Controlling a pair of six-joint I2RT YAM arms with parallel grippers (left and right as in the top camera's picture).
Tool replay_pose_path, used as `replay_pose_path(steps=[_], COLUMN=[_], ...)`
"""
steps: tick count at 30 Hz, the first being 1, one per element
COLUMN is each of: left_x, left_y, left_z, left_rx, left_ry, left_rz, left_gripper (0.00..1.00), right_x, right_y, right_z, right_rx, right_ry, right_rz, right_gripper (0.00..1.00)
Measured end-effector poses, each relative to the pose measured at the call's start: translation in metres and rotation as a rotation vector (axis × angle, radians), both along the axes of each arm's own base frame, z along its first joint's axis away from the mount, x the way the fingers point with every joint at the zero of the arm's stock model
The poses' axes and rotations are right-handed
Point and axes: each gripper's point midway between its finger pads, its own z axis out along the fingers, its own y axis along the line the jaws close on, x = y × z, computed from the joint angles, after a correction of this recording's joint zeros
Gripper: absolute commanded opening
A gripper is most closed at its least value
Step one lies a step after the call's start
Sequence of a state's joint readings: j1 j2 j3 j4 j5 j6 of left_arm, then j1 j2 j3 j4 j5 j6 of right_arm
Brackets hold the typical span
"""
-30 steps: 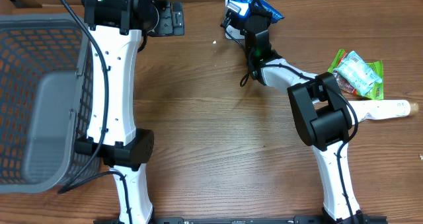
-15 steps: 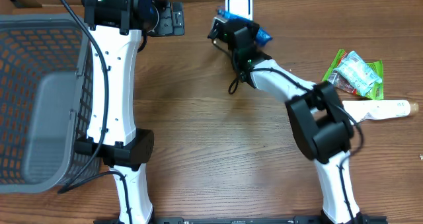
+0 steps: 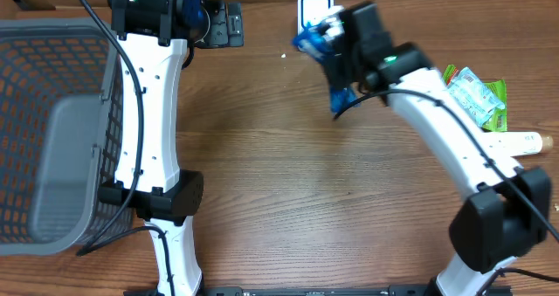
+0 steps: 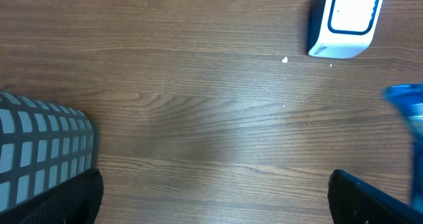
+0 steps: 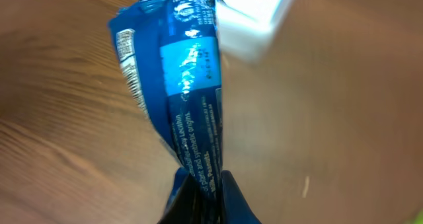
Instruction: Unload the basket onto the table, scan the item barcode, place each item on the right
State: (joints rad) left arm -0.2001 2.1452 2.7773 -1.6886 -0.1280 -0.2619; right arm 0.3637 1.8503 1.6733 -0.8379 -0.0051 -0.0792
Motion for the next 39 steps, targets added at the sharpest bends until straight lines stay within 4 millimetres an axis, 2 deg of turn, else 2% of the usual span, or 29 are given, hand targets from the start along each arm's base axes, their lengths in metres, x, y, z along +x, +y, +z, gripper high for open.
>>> replay_pose_path(steps=[1, 4, 9, 13, 15, 16, 17, 18, 19, 20, 21, 24, 28, 32, 35, 37, 39], left_x=[0.0, 0.0, 0.0, 0.0, 0.0, 0.0, 0.0, 0.0, 0.0, 0.0, 0.0, 0.0, 0.0, 0.0, 0.0, 0.0, 0.0], left_y=[0.0, 0.0, 0.0, 0.0, 0.0, 0.0, 0.0, 0.0, 0.0, 0.0, 0.0, 0.0, 0.0, 0.0, 0.0, 0.0, 0.0], left_z=[0.0, 0.0, 0.0, 0.0, 0.0, 0.0, 0.0, 0.0, 0.0, 0.0, 0.0, 0.0, 0.0, 0.0, 0.0, 0.0, 0.0], left_rx=[0.0, 0.0, 0.0, 0.001, 0.001, 0.0, 0.0, 0.0, 0.0, 0.0, 0.001, 0.001, 0.0, 0.0, 0.0, 0.001, 0.001], left_ry=[0.0, 0.0, 0.0, 0.0, 0.0, 0.0, 0.0, 0.0, 0.0, 0.0, 0.0, 0.0, 0.0, 0.0, 0.0, 0.0, 0.0], left_rz=[0.0, 0.0, 0.0, 0.0, 0.0, 0.0, 0.0, 0.0, 0.0, 0.0, 0.0, 0.0, 0.0, 0.0, 0.0, 0.0, 0.0], left_gripper=[1.0, 1.0, 1.0, 0.99, 1.0, 1.0, 1.0, 0.99, 0.99, 1.0, 1.0, 1.0, 1.0, 1.0, 1.0, 1.0, 1.0], right_x=[-0.004, -0.016, -0.035, -0.061, -0.074, -0.078, -0.081, -0.083, -0.085, -0.087, -0.088, -0.081, -0.078, -0.082, -0.082, -0.086, -0.099], right_y=[-0.013, -0.072, -0.183, -0.248, -0.271, -0.281, -0.289, -0.297, -0.302, -0.306, -0.309, -0.308, -0.293, -0.275, -0.26, -0.243, -0.215], right_z=[-0.003, -0.015, -0.033, -0.056, -0.067, -0.072, -0.076, -0.08, -0.082, -0.084, -0.084, -0.083, -0.082, -0.065, -0.028, 0.01, 0.05], right_rx=[0.029, 0.11, 0.202, 0.239, 0.26, 0.273, 0.288, 0.302, 0.312, 0.32, 0.328, 0.353, 0.39, 0.426, 0.462, 0.486, 0.503], right_ry=[0.048, 0.208, 0.349, 0.396, 0.41, 0.409, 0.404, 0.398, 0.394, 0.393, 0.39, 0.376, 0.429, 0.496, 0.448, 0.377, 0.307], right_rz=[-0.07, -0.353, -0.89, -1.264, -1.406, -1.465, -1.513, -1.554, -1.587, -1.611, -1.626, -1.606, -1.504, -1.4, -1.272, -1.139, -0.973], right_gripper=[0.04, 0.04, 0.04, 0.04, 0.04, 0.05, 0.14, 0.31, 0.52, 0.84, 0.99, 1.0, 1.0, 1.0, 1.0, 1.0, 1.0])
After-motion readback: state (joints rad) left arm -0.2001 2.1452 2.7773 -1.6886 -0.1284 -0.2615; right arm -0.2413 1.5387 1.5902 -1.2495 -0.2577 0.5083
